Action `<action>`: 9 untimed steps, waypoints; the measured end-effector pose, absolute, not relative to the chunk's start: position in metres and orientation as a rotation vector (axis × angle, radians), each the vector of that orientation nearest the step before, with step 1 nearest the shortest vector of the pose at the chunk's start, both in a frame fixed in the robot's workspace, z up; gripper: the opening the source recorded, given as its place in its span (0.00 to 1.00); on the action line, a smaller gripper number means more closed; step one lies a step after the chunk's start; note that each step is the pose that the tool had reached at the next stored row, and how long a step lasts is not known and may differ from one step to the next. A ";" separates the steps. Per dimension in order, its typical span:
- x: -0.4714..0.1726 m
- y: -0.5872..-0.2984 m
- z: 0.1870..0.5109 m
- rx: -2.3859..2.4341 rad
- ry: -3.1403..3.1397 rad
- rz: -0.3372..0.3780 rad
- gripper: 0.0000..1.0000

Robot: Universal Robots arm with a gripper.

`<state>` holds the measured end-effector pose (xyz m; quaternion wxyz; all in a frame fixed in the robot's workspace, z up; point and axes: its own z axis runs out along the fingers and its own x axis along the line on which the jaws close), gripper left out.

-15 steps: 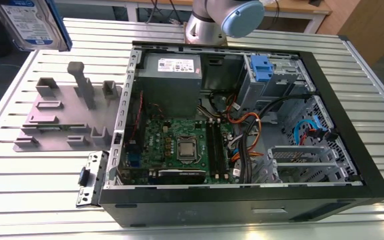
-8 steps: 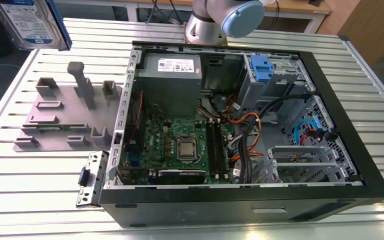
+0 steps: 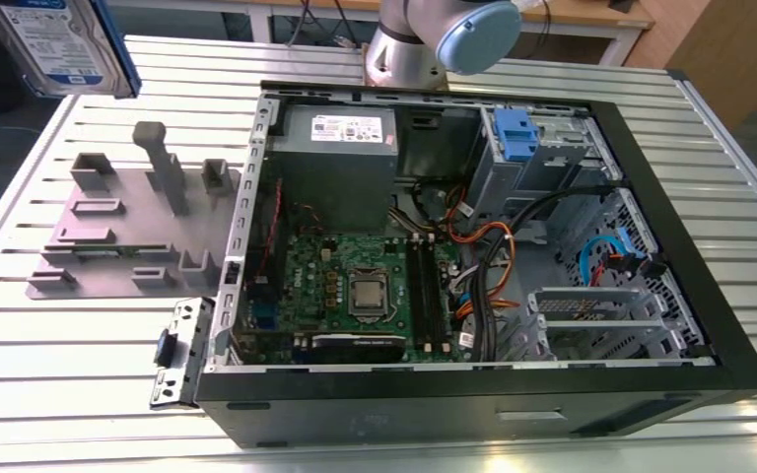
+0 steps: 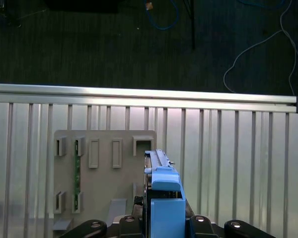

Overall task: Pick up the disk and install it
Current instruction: 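Pick up the disk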

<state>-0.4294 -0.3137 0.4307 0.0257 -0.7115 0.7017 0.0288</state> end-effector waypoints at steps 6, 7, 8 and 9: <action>-0.429 -0.314 0.432 -2.199 2.169 0.089 0.36; -0.429 -0.314 0.432 -2.199 2.169 0.089 0.36; -0.429 -0.314 0.433 -2.199 2.169 0.089 0.36; -0.429 -0.314 0.433 -2.199 2.169 0.089 0.36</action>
